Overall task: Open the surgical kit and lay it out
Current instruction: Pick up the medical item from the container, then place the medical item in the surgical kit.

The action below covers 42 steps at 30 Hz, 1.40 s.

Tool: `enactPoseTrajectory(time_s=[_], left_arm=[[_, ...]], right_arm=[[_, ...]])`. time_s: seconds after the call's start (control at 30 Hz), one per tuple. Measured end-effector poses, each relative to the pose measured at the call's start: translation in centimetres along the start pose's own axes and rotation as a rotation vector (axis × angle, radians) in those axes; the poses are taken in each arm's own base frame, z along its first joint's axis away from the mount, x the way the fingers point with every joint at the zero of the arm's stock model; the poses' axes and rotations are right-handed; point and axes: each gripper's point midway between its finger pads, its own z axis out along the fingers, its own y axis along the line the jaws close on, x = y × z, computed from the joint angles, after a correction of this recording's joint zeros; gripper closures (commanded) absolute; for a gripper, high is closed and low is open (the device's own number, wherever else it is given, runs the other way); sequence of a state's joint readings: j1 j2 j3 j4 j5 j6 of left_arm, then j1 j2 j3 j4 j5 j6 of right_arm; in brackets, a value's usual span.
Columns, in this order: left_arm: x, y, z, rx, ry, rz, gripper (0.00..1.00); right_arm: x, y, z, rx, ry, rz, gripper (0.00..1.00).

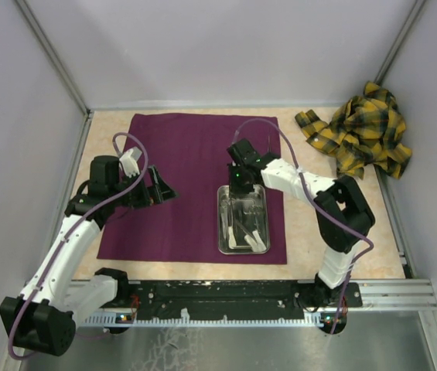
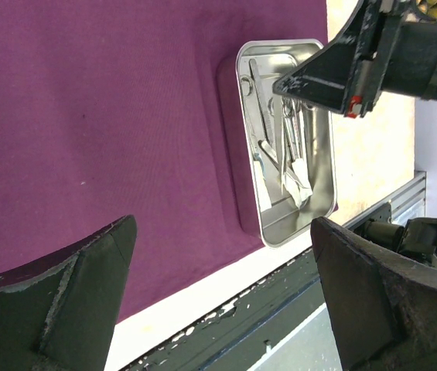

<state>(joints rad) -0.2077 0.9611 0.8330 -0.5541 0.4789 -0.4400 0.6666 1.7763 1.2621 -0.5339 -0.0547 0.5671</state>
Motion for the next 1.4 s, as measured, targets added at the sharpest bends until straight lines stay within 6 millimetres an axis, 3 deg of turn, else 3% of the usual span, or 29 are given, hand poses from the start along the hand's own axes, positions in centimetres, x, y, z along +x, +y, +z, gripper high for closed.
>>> enactPoseTrajectory(time_s=[0.27, 0.47, 0.6, 0.87, 1.1, 1.4], left_arm=[[0.0, 0.0, 0.0, 0.000, 0.000, 0.000, 0.00], [0.0, 0.0, 0.0, 0.000, 0.000, 0.000, 0.00], [0.0, 0.0, 0.0, -0.001, 0.000, 0.000, 0.00], [0.0, 0.2, 0.0, -0.010, -0.002, 0.009, 0.00], [0.1, 0.8, 0.5, -0.029, 0.012, 0.009, 0.00], [0.3, 1.9, 1.2, -0.072, 0.031, -0.001, 0.00]], right_arm=[[-5.6, -1.8, -2.6, 0.016, -0.095, 0.031, 1.00], [-12.7, -3.8, -5.8, 0.038, -0.224, 0.073, 1.00], [-17.8, -4.7, -6.2, 0.049, -0.302, 0.081, 1.00], [-22.5, -8.4, -2.1, 0.126, -0.291, 0.093, 1.00], [-23.8, -11.4, 1.2, 0.175, -0.264, 0.095, 1.00], [-25.4, -12.7, 3.3, 0.186, -0.280, 0.072, 1.00]])
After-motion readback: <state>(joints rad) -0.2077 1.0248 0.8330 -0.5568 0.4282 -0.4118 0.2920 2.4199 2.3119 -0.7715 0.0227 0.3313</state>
